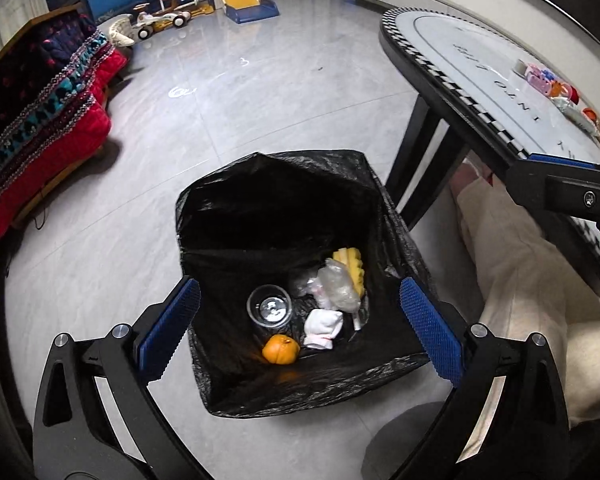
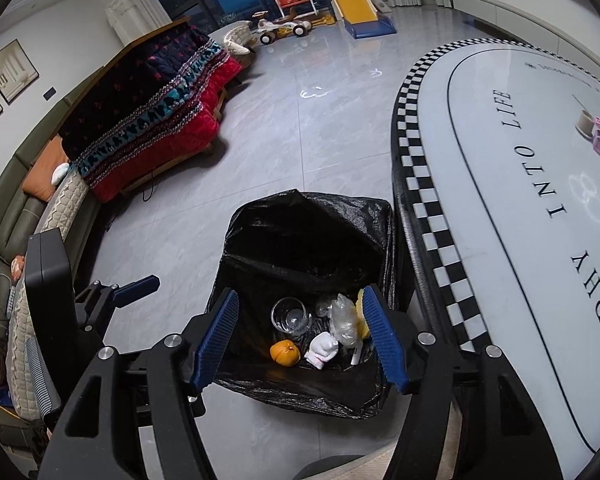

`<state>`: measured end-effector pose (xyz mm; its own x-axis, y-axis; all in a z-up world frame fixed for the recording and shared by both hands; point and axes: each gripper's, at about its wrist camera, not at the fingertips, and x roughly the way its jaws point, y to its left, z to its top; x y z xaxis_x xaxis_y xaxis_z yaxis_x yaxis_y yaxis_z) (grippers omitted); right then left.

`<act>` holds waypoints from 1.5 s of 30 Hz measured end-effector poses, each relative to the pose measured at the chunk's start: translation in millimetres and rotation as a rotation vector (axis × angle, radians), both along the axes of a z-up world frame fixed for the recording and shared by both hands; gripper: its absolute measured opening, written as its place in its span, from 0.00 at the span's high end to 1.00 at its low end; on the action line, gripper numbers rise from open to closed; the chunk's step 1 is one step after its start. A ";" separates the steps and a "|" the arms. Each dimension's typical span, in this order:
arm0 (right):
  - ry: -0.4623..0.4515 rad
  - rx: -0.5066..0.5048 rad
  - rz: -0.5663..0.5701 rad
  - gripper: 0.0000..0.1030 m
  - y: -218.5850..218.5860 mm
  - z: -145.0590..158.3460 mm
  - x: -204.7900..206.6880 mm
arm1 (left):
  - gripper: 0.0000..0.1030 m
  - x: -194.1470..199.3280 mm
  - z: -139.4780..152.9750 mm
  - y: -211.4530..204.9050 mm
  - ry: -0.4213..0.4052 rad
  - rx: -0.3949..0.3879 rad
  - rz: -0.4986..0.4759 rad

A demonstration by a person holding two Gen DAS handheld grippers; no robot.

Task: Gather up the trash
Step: 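Carry glove and plastic bag to the trash bag and release both, then move both tools back over the table toward the toy blocks and cup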

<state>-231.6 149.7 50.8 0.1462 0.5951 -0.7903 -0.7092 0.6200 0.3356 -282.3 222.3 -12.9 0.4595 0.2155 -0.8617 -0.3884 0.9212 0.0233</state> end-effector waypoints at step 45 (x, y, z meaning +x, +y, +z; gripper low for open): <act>-0.073 0.016 -0.555 0.34 -242.4 30.8 198.0 | 0.06 261.2 62.8 -174.9 -0.151 -0.097 -0.404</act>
<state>-33.7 -92.7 81.6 0.4951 0.4253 -0.7576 -0.2999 0.9021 0.3104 -21.2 47.3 49.9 0.6126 -0.0857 -0.7858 0.0106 0.9949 -0.1002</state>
